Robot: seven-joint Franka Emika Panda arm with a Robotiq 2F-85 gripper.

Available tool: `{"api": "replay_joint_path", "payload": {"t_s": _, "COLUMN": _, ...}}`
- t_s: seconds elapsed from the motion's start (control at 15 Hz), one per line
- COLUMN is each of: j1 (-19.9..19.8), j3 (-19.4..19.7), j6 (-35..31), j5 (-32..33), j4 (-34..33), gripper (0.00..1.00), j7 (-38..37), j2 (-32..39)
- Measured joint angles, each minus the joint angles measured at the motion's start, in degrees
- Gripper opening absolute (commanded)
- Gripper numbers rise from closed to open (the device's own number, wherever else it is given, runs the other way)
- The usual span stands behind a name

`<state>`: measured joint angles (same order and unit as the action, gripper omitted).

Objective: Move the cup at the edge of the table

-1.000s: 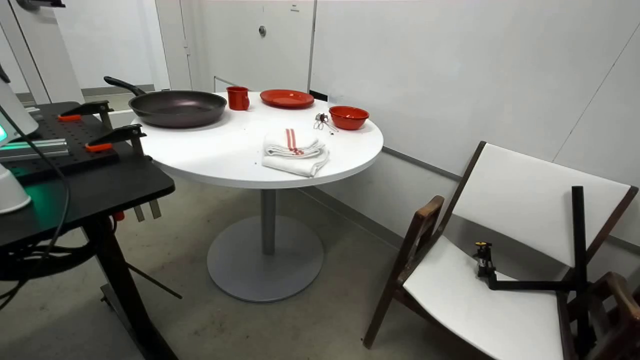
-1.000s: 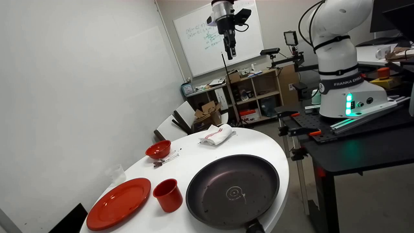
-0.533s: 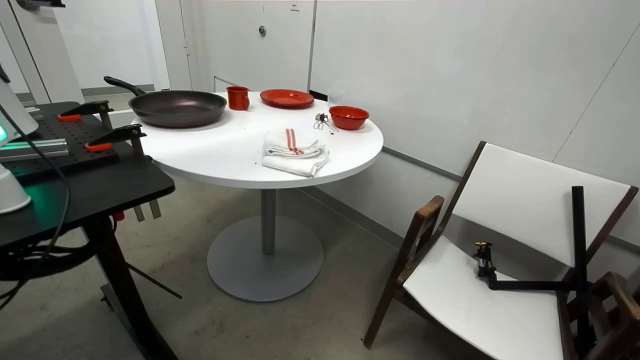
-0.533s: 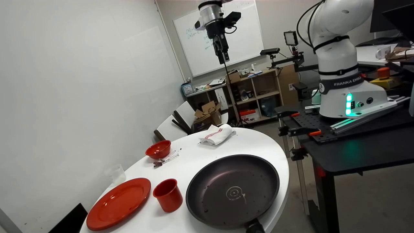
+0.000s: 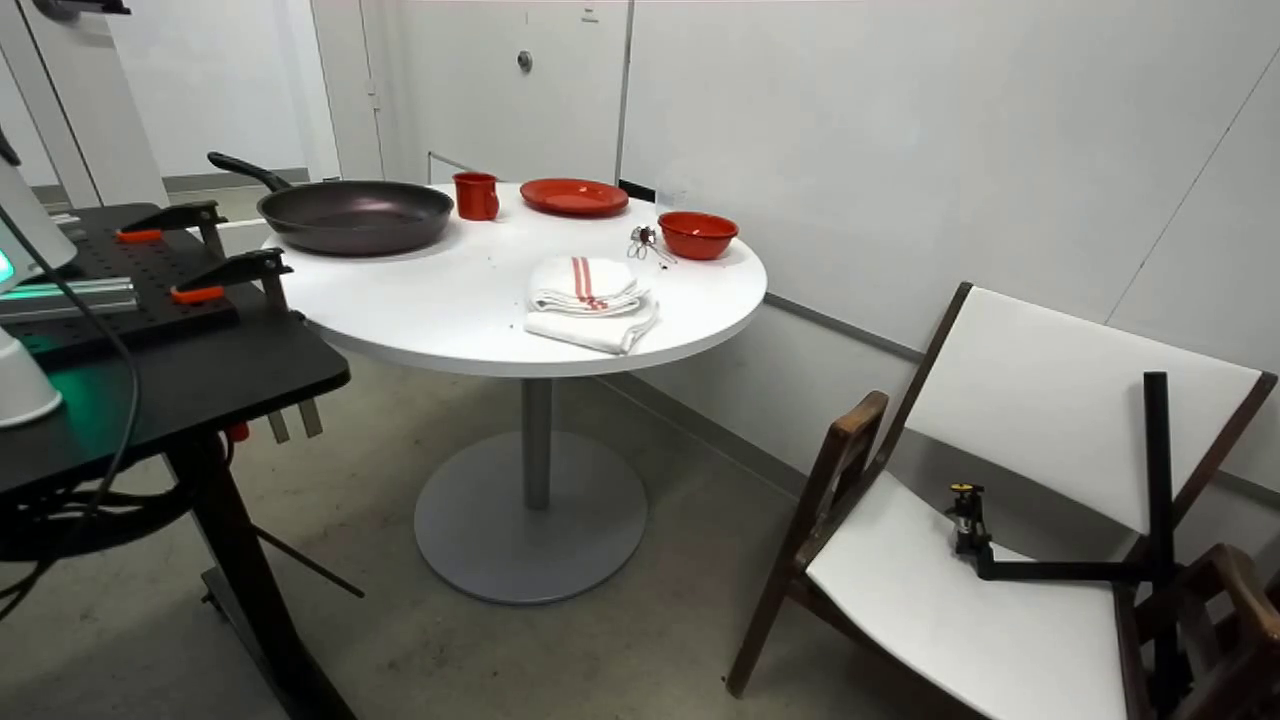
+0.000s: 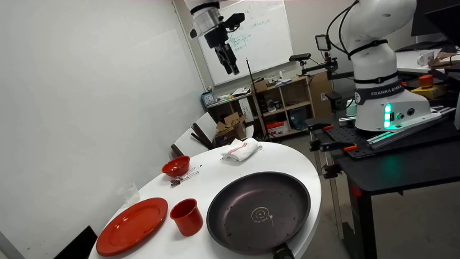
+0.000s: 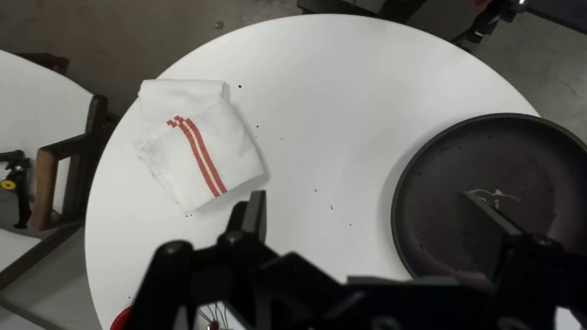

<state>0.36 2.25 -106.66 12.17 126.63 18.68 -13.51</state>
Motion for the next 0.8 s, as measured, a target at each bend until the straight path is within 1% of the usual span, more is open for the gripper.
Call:
{"api": "replay_joint_path", "payload": {"t_s": 0.2, "j1": 1.14, "j3": -4.33, "j6": 4.76, "j5": 6.77, "j4": -6.15, "gripper": 1.00, "j7": -3.86, "j2": 5.74}}
{"api": "replay_joint_path", "payload": {"t_s": 0.4, "j1": 3.00, "j3": -7.08, "j6": 9.15, "j5": 11.40, "j4": -13.31, "gripper": 1.00, "j7": -4.37, "j2": 12.16}}
{"api": "replay_joint_path", "payload": {"t_s": 0.6, "j1": 4.69, "j3": -8.26, "j6": 11.51, "j5": 14.26, "j4": -20.77, "gripper": 1.00, "j7": -3.50, "j2": 19.10}}
{"api": "replay_joint_path", "payload": {"t_s": 0.8, "j1": 5.60, "j3": -8.59, "j6": 11.54, "j5": 15.06, "j4": -27.66, "gripper": 1.00, "j7": 0.10, "j2": 25.62}}
